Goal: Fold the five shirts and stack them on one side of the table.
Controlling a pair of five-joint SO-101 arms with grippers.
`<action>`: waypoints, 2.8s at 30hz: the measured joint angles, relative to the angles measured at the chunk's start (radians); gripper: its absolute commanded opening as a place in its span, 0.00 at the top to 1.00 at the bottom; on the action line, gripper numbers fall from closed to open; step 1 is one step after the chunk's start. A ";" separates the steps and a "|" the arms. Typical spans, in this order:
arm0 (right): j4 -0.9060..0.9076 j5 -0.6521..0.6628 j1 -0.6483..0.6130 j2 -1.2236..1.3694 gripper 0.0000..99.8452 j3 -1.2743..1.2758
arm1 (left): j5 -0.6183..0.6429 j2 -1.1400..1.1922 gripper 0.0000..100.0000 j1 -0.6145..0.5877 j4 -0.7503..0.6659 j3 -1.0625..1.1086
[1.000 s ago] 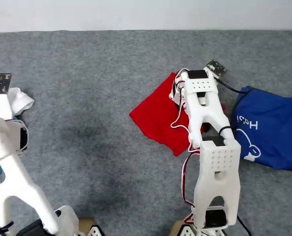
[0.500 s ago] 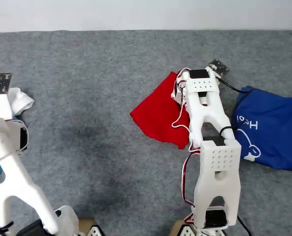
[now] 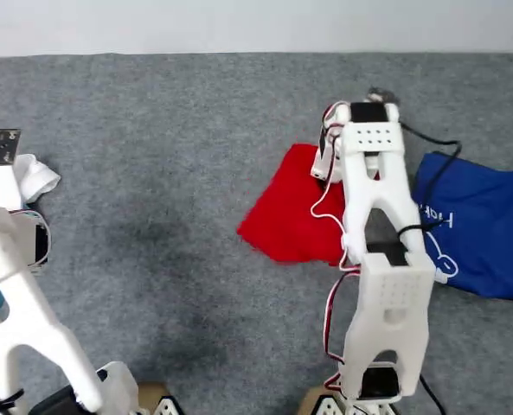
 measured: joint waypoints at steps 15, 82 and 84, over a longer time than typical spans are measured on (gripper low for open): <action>0.117 0.344 0.121 -0.339 0.99 0.000 | 0.000 0.000 1.00 0.000 0.000 0.000; -0.233 0.873 0.686 -0.035 0.75 0.000 | 0.000 -0.100 1.00 0.000 0.002 0.080; -0.236 0.875 0.686 -0.034 0.68 0.000 | 0.000 -0.100 1.00 0.000 0.002 0.080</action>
